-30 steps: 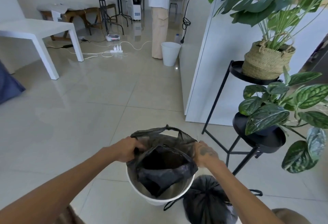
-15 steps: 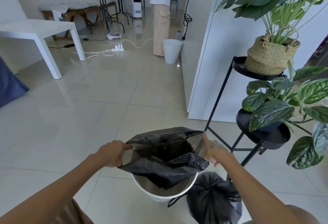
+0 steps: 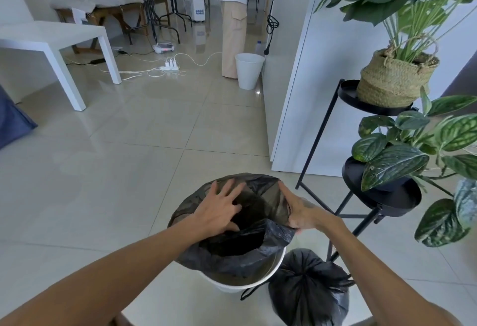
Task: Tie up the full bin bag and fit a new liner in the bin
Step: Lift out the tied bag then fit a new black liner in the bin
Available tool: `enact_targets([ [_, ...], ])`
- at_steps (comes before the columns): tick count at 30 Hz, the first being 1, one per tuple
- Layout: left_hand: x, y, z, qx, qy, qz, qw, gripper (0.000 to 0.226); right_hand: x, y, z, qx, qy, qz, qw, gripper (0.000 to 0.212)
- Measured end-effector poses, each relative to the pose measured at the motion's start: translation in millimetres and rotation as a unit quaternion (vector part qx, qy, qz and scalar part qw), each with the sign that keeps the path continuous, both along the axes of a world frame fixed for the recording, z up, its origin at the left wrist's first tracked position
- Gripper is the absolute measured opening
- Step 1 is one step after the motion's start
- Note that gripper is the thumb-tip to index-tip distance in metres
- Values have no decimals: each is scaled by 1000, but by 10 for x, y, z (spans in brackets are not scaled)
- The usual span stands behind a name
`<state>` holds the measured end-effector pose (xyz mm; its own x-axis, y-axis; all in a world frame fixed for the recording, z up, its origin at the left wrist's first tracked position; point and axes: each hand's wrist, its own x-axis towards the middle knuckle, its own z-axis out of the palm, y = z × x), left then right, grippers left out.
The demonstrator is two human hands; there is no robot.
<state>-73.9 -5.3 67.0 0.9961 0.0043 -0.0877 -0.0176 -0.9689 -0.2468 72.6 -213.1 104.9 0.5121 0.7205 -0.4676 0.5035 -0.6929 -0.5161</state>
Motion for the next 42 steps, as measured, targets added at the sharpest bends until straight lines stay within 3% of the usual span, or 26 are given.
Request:
enact_targets([
  [2,19,67,-87,26,4,31,999,67,62,-52,-2,-20,-7,27,999,120],
  [6,-2,288,3,-24,-65,81,994,40,218,-176,-38,-72,-33,81,994,107],
  [8,-57,408,82,-78,-29,109,991,42,336,-215,-71,-74,-23,84,993,82],
  [11,-118,525,141,-169,52,185,967,44,453,-183,-80,-30,-15,4,999,33],
  [13,-127,549,150,-256,95,238,932,40,494,-80,-50,-2,-130,-50,990,17],
  [15,-119,505,174,-382,88,291,873,33,370,89,1,25,-247,-88,965,25],
  [16,-116,448,207,-451,62,324,830,33,237,199,41,67,-251,-89,961,30],
  [18,-90,336,245,-573,-8,392,720,40,-119,395,105,145,-204,-25,968,37],
  [20,-49,242,265,-656,-73,433,614,46,-473,534,76,154,-130,80,976,53],
  [23,-79,212,284,-713,-158,470,496,53,-662,540,-171,22,-95,175,980,84],
  [25,-178,282,257,-718,-206,473,467,64,-661,418,-297,-80,-112,205,969,83],
  [27,-312,337,239,-696,-245,460,493,68,-666,276,-328,-146,-139,234,951,72],
  [28,-377,346,231,-665,-264,446,538,66,-671,213,-310,-163,-156,241,944,69],
  [31,-557,346,96,-445,-253,322,797,49,-647,86,-261,-165,-218,239,932,78],
  [32,-596,333,54,-370,-221,273,860,44,-631,60,-236,-159,-239,239,928,81],
  [33,-618,325,23,-314,-186,234,901,41,-596,52,-239,-158,-254,236,925,83],
  [36,-631,300,46,-224,-113,169,953,38,-484,59,-211,-184,-296,233,908,72],
  [38,-626,303,101,-187,-74,163,966,35,-433,63,-166,-204,-344,255,880,46],
  [40,-616,339,128,-178,-50,199,962,33,-338,74,-144,-177,-377,254,873,21],
  [42,-610,365,113,-213,-60,264,939,36,-188,86,-143,-75,-365,186,909,16],
])
